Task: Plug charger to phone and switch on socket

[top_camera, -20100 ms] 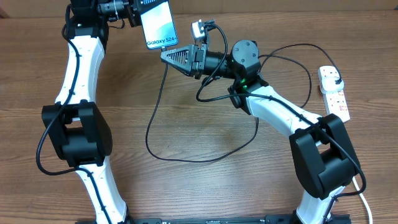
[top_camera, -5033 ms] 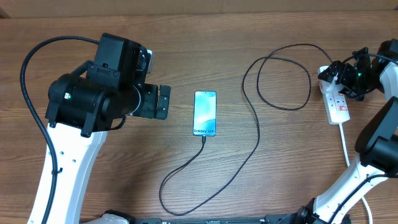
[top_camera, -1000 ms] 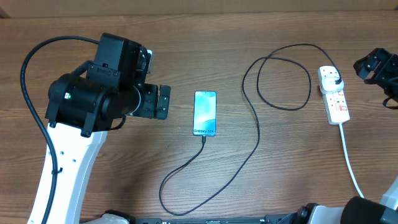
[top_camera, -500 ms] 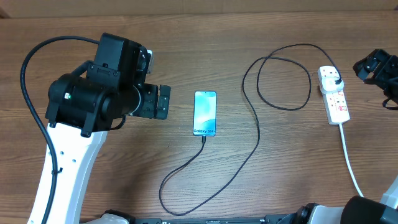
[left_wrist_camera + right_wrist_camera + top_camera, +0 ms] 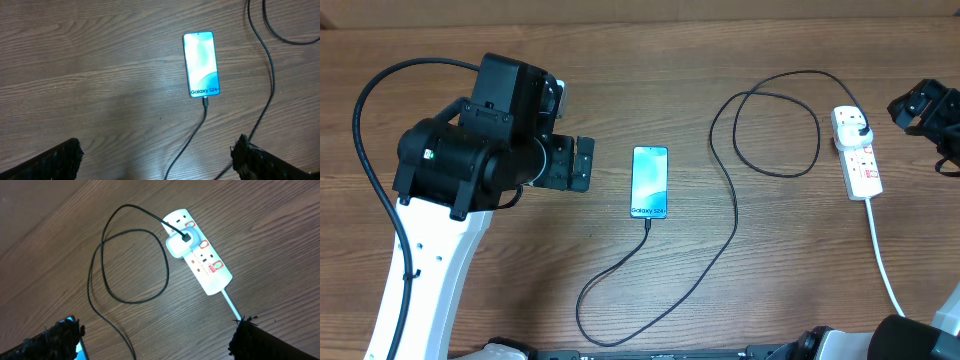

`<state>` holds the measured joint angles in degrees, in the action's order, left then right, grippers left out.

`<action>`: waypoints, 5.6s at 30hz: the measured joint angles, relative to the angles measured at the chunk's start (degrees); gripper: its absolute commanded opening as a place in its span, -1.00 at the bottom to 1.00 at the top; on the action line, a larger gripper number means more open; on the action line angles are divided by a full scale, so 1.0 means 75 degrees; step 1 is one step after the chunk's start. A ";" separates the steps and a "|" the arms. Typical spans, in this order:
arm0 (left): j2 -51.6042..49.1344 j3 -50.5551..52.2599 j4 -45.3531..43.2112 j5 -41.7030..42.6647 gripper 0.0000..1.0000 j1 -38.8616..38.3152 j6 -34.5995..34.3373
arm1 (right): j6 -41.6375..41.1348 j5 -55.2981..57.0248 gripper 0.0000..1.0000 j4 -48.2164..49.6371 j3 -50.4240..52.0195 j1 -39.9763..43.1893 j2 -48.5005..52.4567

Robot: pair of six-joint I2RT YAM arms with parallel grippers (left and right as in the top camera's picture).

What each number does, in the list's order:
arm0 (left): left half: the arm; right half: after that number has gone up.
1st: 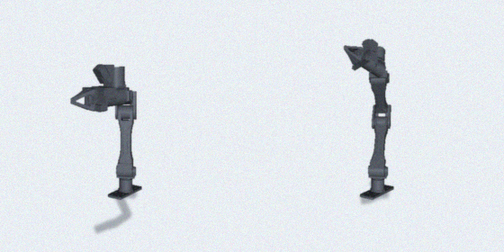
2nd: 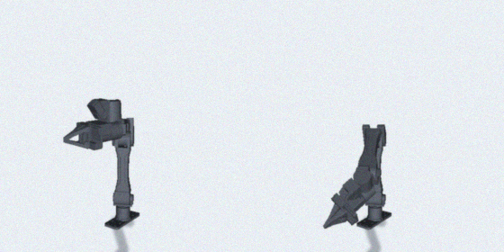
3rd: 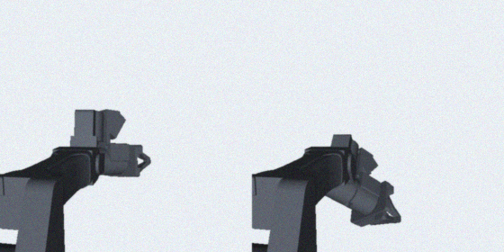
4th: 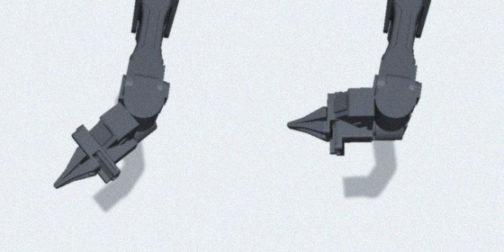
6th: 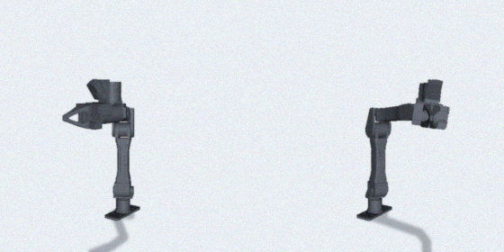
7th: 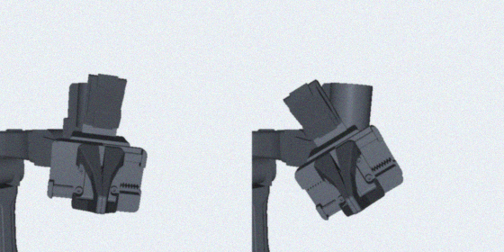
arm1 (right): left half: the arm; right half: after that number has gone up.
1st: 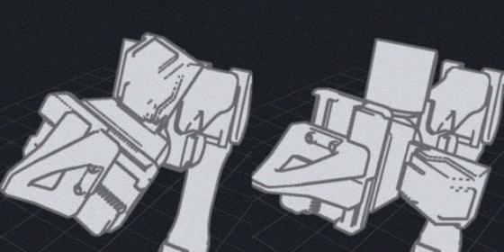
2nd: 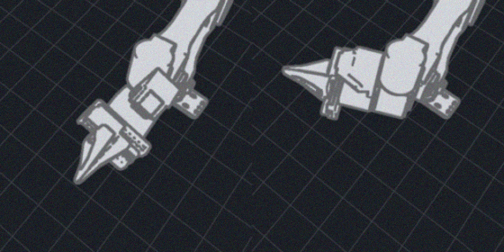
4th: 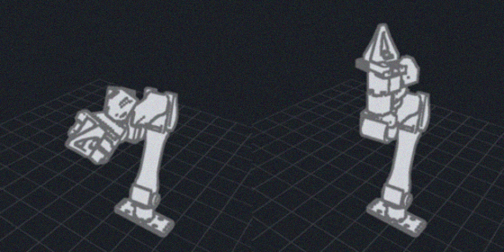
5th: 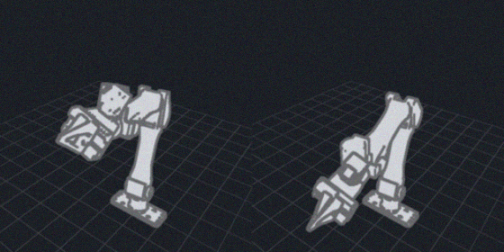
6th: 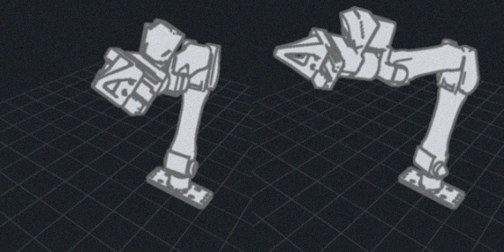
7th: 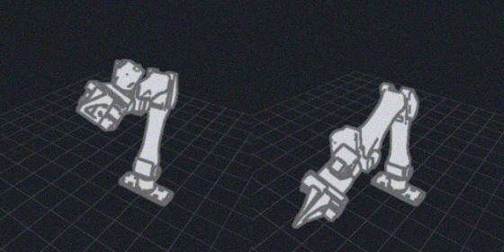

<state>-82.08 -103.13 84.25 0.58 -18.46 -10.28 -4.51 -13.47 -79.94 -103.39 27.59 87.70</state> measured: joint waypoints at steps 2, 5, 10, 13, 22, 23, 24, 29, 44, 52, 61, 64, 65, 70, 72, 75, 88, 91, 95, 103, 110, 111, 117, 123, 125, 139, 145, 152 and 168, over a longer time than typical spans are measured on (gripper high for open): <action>-0.0003 0.0000 0.0000 0.0000 0.99 0.0000 0.0000 | 0.0003 -0.0003 1.00 -0.0006 0.0000 0.0003 0.0000; 0.0000 0.0000 0.0000 0.0000 0.99 0.0000 0.0003 | 0.0000 -0.0003 0.99 0.0000 0.0000 0.0003 0.0000; -0.0003 0.0000 0.0000 0.0000 0.99 0.0000 0.0000 | 0.0003 0.0000 1.00 -0.0006 0.0000 0.0000 0.0000; -0.0003 0.0000 0.0000 0.0000 0.99 0.0000 0.0003 | 0.0003 0.0000 1.00 -0.0003 0.0000 0.0000 0.0000; -0.0003 0.0000 0.0000 0.0000 0.98 0.0000 0.0000 | 0.0003 0.0000 1.00 -0.0003 0.0000 0.0000 0.0000; 0.0000 0.0000 0.0000 0.0000 0.99 0.0000 0.0000 | 0.0003 0.0000 1.00 -0.0003 0.0000 0.0003 0.0000; -0.0003 0.0000 0.0000 0.0000 0.99 0.0000 0.0003 | 0.0003 0.0000 1.00 -0.0003 0.0000 0.0003 0.0000; -0.0003 0.0000 0.0000 0.0000 0.99 0.0000 0.0003 | 0.0003 -0.0003 1.00 -0.0006 0.0000 0.0003 0.0000; 0.0227 0.0000 -0.0006 -0.0006 0.98 0.0000 0.0003 | 0.0000 -0.0003 1.00 -0.0006 0.0000 0.0003 0.0000; 0.1279 0.0729 -0.1716 -0.0280 0.98 0.0006 0.0006 | 0.0003 0.0000 1.00 -0.0009 0.0000 0.0003 0.0000; 0.3308 0.4715 -0.5193 -0.0347 0.99 0.0023 0.0012 | 0.0003 0.0029 1.00 -0.0017 0.0000 0.0000 0.0000; 0.4033 0.5677 -0.6059 -0.0344 0.99 0.0032 0.0032 | 0.0000 0.0029 1.00 -0.0017 0.0000 0.0003 0.0000; 0.4229 0.5939 -0.6423 -0.0332 0.98 0.0058 0.0032 | 0.0000 0.0032 0.99 -0.0015 0.0000 0.0003 0.0000; 0.5543 0.7592 -0.8154 -0.0146 0.99 0.0530 0.0035 | 0.0003 0.0032 1.00 -0.0020 0.0000 0.0003 0.0000; 0.6030 0.8256 -0.8956 -0.0023 0.98 0.0761 0.0035 | 0.0000 0.0032 1.00 -0.0023 0.0000 0.0003 0.0000; 0.6776 0.9308 -1.0433 0.0090 0.99 0.1043 0.0085 | 0.0003 0.0032 1.00 -0.0020 0.0000 0.0003 0.0000; 0.9623 1.3578 -1.4595 0.0414 0.99 0.1842 0.0443 | 0.0000 0.0032 1.00 -0.0023 0.0000 0.0000 0.0000; 0.9967 1.3680 -1.3732 0.0469 0.99 0.1982 0.0440 | 0.0003 0.0032 1.00 -0.0023 0.0000 0.0003 0.0000; 1.0462 1.3688 -1.2237 0.0495 0.99 0.2194 0.0460 | 0.0006 0.0029 1.00 -0.0026 0.0000 0.0003 0.0000; 1.0841 1.3688 -1.0690 0.0490 0.99 0.2576 0.0743 | 0.0003 0.0032 1.00 -0.0026 0.0000 0.0000 0.0000; 1.0844 1.3688 -1.0687 0.0490 0.99 0.2576 0.1274 | 0.0003 0.0032 1.00 -0.0020 0.0000 0.0000 0.0003; 1.0844 1.3688 -1.0690 0.0490 0.99 0.2576 0.1326 | 0.0000 0.0029 1.00 -0.0023 0.0000 0.0003 0.0000; 1.0844 1.3688 -1.0687 0.0490 0.99 0.2576 0.1399 | 0.0003 0.0032 0.99 -0.0026 0.0000 0.0003 0.0000; 1.0844 1.3688 -1.0690 0.0490 0.99 0.2576 0.1399 | 0.0003 0.0032 1.00 -0.0026 0.0000 0.0003 0.0000; 1.0844 1.3688 -1.0690 0.0490 0.98 0.2576 0.1399 | 0.0003 0.0035 1.00 -0.0026 0.0000 0.0000 0.0000; 1.0844 1.3688 -1.0690 0.0490 0.99 0.2576 0.1399 | 0.0000 0.0032 1.00 -0.0023 0.0000 0.0003 0.0003; 1.0844 1.3688 -1.0690 0.0490 0.99 0.2576 0.1399 | 0.0000 0.0032 1.00 -0.0023 0.0000 0.0003 0.0000; 1.0844 1.3688 -1.0690 0.0490 0.99 0.2576 0.1399 | 0.0000 0.0032 1.00 -0.0023 0.0000 0.0003 0.0000; 1.0844 1.3688 -1.0690 0.0490 0.99 0.2576 0.1402 | 0.0000 0.0032 1.00 -0.0026 0.0000 0.0000 0.0000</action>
<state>-0.75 -0.47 4.08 4.25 0.86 0.23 -4.51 -13.23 -80.14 -103.39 27.59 87.70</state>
